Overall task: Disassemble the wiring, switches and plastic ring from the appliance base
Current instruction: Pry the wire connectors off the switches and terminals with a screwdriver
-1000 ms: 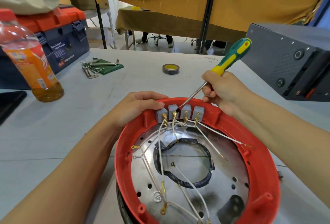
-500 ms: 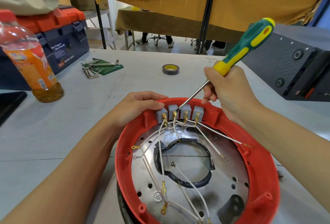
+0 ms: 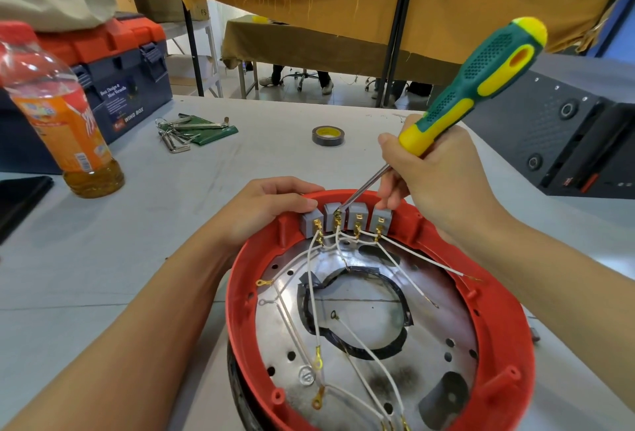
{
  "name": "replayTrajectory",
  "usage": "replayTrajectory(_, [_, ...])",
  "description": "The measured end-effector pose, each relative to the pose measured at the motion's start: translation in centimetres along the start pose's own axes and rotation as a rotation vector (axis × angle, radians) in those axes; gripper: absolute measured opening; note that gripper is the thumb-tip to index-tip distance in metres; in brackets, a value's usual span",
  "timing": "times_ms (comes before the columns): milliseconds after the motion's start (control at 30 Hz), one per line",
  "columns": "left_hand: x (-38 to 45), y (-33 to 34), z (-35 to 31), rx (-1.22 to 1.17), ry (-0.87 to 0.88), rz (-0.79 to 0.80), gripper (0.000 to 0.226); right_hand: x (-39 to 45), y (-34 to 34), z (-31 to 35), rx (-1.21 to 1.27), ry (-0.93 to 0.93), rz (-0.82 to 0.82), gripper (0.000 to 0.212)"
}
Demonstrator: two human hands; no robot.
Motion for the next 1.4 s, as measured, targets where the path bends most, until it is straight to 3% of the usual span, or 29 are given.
replayTrajectory(367, [0.0, -0.1, 0.1, -0.007, 0.006, 0.029, 0.018, 2.4, 0.5, 0.8, -0.176, -0.047, 0.187, 0.034])
replayTrajectory(567, [0.0, -0.1, 0.0, 0.004, 0.001, 0.020, 0.019, 4.4, 1.4, -0.7, -0.115, 0.111, 0.182, 0.020])
replayTrajectory(1000, [0.0, 0.1, 0.1, 0.027, -0.009, 0.005, 0.020, 5.6, 1.7, -4.2, 0.053, 0.430, 0.151, 0.020])
replayTrajectory(1267, [0.1, 0.2, 0.1, 0.001, -0.016, 0.002, 0.020, 5.6, 1.7, -4.6, 0.108, 0.455, 0.166, 0.021])
replayTrajectory(1400, [0.1, 0.1, 0.1, 0.017, -0.010, 0.013, 0.020, 5.5, 1.6, -3.8, 0.122, 0.334, 0.173, 0.022])
Point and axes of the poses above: each hand's wrist, its own x-axis towards the middle knuckle, its own y-axis out of the palm, z = x × y, the point moved 2 cm from there along x, towards the middle knuckle, and after that the axes turned 7 degrees about -y, right-handed, at the moved point
